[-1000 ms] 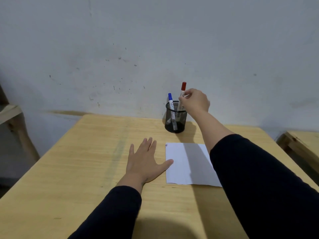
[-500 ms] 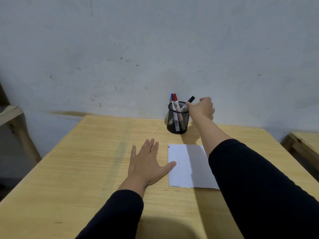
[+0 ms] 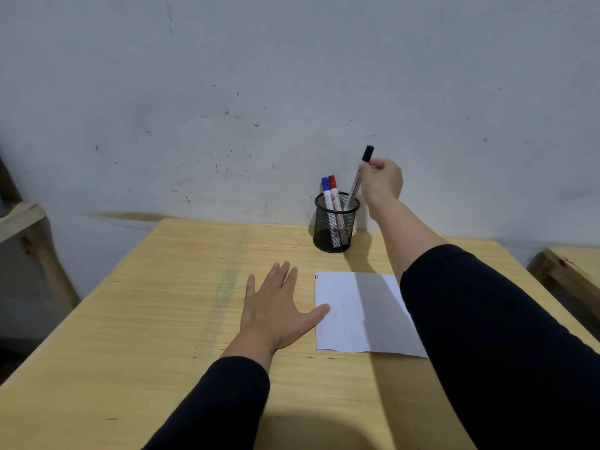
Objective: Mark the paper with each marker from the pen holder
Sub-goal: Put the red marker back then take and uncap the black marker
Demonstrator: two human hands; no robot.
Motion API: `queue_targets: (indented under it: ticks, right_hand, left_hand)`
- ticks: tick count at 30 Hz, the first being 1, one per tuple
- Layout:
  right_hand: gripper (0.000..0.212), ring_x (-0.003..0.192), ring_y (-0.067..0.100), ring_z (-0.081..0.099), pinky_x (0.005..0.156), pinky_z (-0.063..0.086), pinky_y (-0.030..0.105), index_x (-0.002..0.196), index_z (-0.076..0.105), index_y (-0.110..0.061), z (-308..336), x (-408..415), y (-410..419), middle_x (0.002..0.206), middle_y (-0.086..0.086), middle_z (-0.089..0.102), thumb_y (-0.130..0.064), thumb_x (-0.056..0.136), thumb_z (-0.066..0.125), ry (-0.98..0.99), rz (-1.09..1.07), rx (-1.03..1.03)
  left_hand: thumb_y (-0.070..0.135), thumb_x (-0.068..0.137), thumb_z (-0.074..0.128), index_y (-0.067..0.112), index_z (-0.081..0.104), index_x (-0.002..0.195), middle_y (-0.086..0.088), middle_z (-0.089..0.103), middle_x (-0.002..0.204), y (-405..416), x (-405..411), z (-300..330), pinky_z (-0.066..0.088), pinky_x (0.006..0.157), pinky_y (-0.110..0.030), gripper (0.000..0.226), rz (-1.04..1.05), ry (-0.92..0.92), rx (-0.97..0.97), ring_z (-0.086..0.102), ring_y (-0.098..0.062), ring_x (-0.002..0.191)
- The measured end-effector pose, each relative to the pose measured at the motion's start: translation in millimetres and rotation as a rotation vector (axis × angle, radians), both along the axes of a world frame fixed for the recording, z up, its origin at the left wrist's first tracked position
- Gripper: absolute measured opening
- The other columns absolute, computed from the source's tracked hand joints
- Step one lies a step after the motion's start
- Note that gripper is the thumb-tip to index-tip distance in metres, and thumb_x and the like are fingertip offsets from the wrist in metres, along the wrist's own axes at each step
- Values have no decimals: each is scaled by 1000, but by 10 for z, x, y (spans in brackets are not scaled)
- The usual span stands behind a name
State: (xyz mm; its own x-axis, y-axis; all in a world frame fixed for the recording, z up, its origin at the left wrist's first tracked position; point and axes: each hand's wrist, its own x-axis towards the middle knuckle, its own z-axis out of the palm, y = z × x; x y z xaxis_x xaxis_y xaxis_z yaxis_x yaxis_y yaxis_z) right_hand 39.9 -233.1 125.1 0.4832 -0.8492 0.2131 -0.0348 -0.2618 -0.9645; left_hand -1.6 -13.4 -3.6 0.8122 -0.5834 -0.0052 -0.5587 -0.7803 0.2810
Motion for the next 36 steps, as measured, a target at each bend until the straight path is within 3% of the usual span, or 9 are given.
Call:
queue_targets:
  ticks: [4,9,12,16,22,26,31,33,36]
  right_hand:
    - [24,83,17,64,66,47,20,117,61,-9,314,-287,55,94,2,67,-17,96,53,-108,107,-24]
    - [22,71,13,61,67,48,27,116,64,-12,227,-784,271,89,1,65,-18,97,53,-63,299,68]
    - [18,66,14,58,60,46,20,110,67,-10,45,-1028,364,91,10,65,-14,94,59,-34,396,81]
    - [24,51,7,62,51,49,12,112,62,3,-148,-1275,455,86,18,63,-3,89,65,-44,497,153]
    - [10,50,9,64,60,55,20,82,63,-6,-269,-1380,521,64,4,68,1,85,69,0,609,135]
    - [11,74,13,63,76,54,26,86,65,-16,-342,-1372,534,78,1,66,-12,82,74,58,452,-55]
    - [13,63,12,53,55,37,26,81,60,-20,-379,-1401,644,66,-6,54,-31,88,63,99,61,-302]
    - [22,63,15,57,55,39,27,82,61,-16,-377,-1390,704,63,-4,58,-36,91,59,113,109,-206]
    - [36,53,16,53,52,44,25,83,63,-14,-326,-1357,810,62,2,61,-45,96,49,74,341,315]
  left_hand:
    - [80,77,29,23,7,152,9,-2,161,-1,-4,18,-8,119,-48,97,-4,-6,0,-9,-7,147]
    - [75,81,35,24,9,152,6,7,161,-2,-15,59,-6,119,-48,91,7,76,-67,-1,-10,148]
    - [51,93,46,27,19,149,4,30,156,-51,-26,280,14,119,-46,67,18,100,-344,23,-14,144]
    - [25,95,53,29,40,140,6,51,139,-185,-36,840,41,100,-38,47,-138,-237,-613,49,-15,125]
    - [26,96,52,24,60,122,1,66,113,-236,-21,1076,45,79,-40,28,-287,-448,-321,54,-23,107]
    - [26,98,48,19,65,112,0,66,103,-227,-44,1064,40,70,-34,23,-241,-460,-415,53,-22,101]
    - [23,99,46,17,67,108,-2,65,96,-231,-84,1042,41,65,-36,23,-56,-465,-520,54,-24,93]
    - [23,99,45,15,66,107,-3,64,95,-247,-125,1045,40,64,-34,24,-9,-417,-575,55,-22,89]
    - [22,97,48,15,67,108,-4,65,96,-284,-219,1034,39,64,-32,23,-35,-399,-601,56,-21,88]
